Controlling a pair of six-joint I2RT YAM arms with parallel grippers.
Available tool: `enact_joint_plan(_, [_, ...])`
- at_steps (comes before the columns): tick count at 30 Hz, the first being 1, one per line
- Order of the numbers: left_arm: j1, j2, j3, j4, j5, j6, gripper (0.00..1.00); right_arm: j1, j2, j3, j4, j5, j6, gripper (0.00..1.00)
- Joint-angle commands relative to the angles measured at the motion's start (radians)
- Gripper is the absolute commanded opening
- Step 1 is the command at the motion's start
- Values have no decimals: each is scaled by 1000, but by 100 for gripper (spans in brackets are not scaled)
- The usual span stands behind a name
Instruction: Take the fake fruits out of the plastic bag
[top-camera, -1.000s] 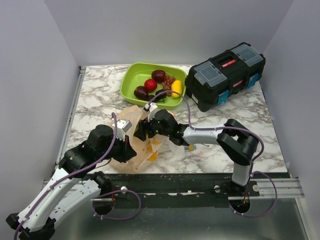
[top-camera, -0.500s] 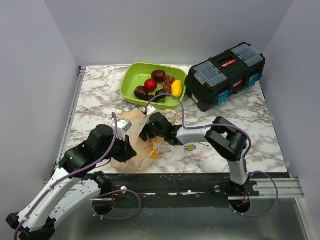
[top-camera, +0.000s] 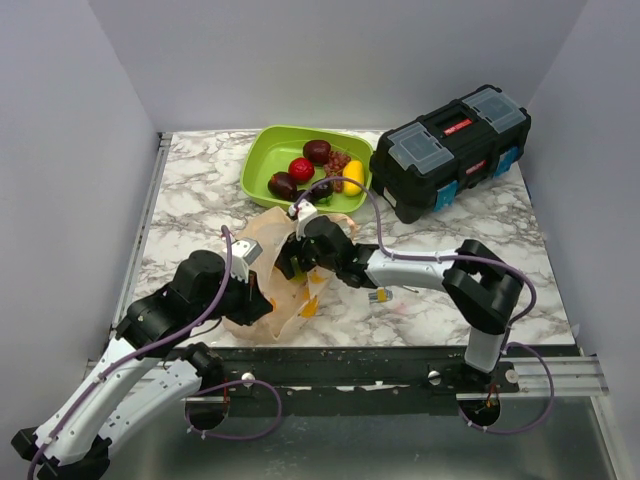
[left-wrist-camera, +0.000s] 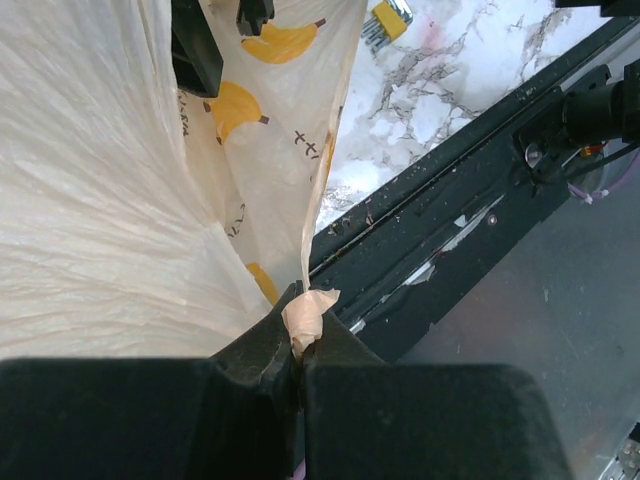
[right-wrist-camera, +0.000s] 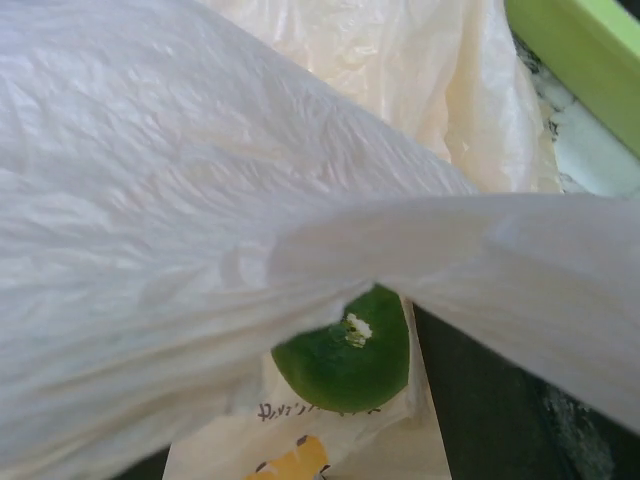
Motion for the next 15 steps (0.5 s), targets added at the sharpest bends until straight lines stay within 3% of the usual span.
enact_joint_plan(1, [-5,-8,-5,-6,-12,1,0,15,-45,-29,-2,-57,42,89])
enact_joint_plan(8, [-4,16,-2,-9,-9,5,0,21,-92,-41,13,-95,76,80])
enact_joint_plan(15, [-5,-14,-5,-6,-13,1,0,23,-160,-86,-92,108,150,88])
